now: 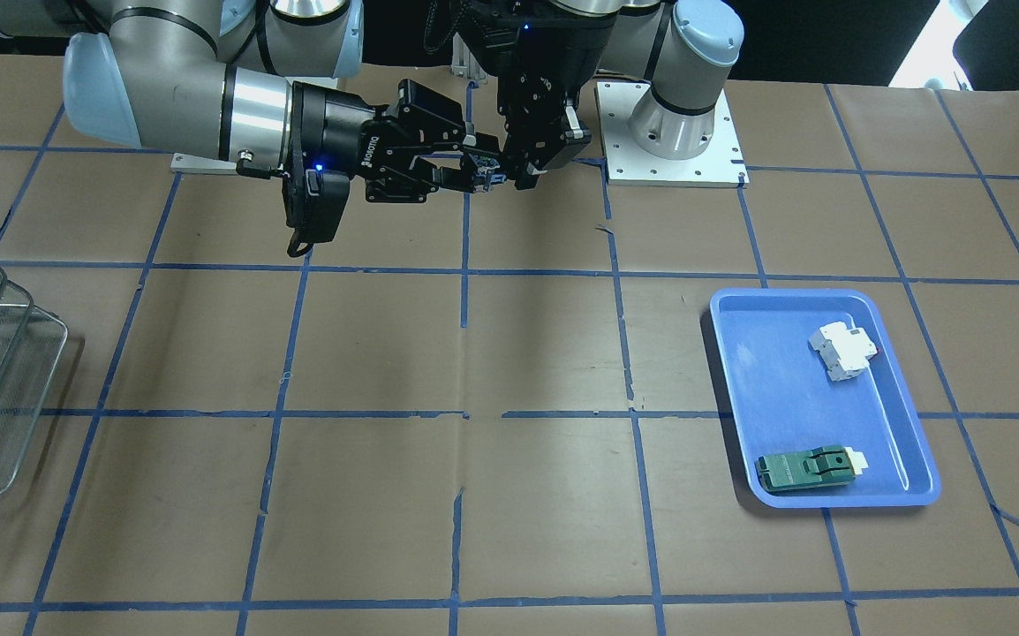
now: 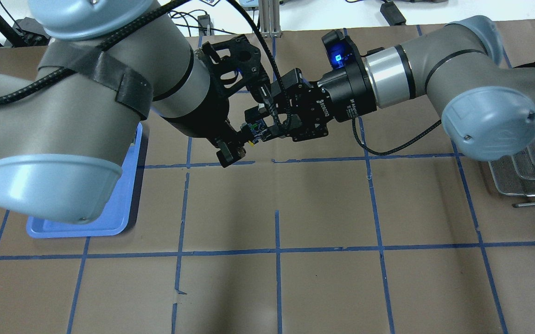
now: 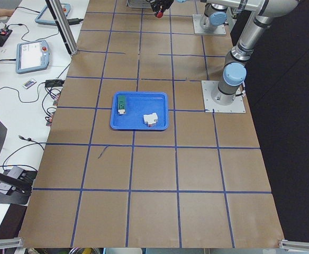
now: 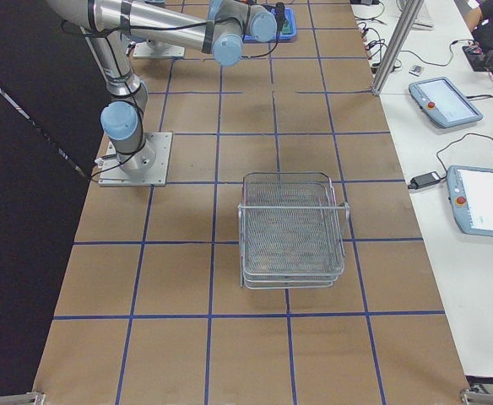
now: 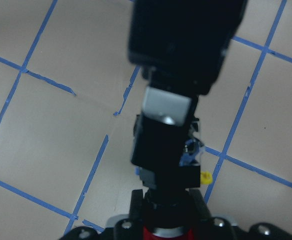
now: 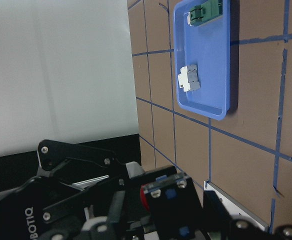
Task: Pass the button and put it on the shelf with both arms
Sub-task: 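Move the right gripper to the button and close on its red cap, then open the left gripper and withdraw it while the right gripper pulls the button away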
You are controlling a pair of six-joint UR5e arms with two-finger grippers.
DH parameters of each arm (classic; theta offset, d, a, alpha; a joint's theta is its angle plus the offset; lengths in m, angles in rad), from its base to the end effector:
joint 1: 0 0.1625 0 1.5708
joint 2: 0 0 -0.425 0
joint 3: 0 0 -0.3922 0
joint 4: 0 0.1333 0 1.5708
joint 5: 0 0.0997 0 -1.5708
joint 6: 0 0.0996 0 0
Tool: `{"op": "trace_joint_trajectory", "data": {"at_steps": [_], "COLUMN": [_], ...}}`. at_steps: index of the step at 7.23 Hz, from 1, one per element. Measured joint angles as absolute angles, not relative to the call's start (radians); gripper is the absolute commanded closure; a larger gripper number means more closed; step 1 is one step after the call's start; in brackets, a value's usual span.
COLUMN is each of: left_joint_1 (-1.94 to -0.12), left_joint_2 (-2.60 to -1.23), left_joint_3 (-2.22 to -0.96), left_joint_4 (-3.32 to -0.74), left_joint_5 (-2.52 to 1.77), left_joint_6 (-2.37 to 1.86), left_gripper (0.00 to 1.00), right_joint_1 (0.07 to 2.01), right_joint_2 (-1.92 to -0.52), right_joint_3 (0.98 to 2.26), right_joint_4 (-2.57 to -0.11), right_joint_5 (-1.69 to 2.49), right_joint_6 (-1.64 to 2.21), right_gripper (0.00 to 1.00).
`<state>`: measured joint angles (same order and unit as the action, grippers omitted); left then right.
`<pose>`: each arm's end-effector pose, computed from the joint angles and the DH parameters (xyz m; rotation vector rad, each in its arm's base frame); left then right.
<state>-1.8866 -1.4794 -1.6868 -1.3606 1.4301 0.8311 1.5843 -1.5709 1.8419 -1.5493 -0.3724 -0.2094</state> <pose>-0.2858 -0.4005 0.4976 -1.6636 -2.5392 0.3277 0.2323 -0.4598 0.4191 -0.0216 1.9296 0.1532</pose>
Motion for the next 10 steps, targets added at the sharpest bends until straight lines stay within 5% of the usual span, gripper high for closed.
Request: {"op": "trace_joint_trajectory", "data": {"at_steps": [3, 5, 6, 7, 8, 10], "left_joint_1": [-1.887, -1.888, -1.888, -1.888, -1.888, -1.888], "left_joint_2": [-1.48, -1.48, -1.48, -1.48, -1.48, -1.48], "left_joint_3": [-1.687, -1.687, -1.687, -1.687, -1.687, -1.687], "left_joint_4": [-1.349, -1.344, -1.344, -1.344, -1.34, -1.333], "left_joint_5": [1.431, 1.431, 1.432, 1.432, 1.432, 1.43], "left_joint_6": [0.833, 0.83, 0.829, 0.825, 0.818, 0.809], "left_gripper": [1.0, 1.0, 0.88, 0.13, 0.0, 0.0], "right_joint_1": [1.585, 1.585, 1.585, 1.585, 1.585, 1.585], "right_joint_2": [-1.572, -1.57, -1.57, -1.57, -1.569, -1.568], "right_joint_3": [1.844, 1.846, 1.846, 1.846, 1.845, 1.845], "right_joint_4": [-1.549, -1.55, -1.55, -1.55, -1.549, -1.549], "right_joint_5": [-0.377, -0.379, -0.379, -0.38, -0.381, -0.381], "right_joint_6": [-0.203, -0.204, -0.203, -0.203, -0.202, -0.202], "right_gripper": [0.51, 0.67, 0.74, 0.76, 0.76, 0.76]}}
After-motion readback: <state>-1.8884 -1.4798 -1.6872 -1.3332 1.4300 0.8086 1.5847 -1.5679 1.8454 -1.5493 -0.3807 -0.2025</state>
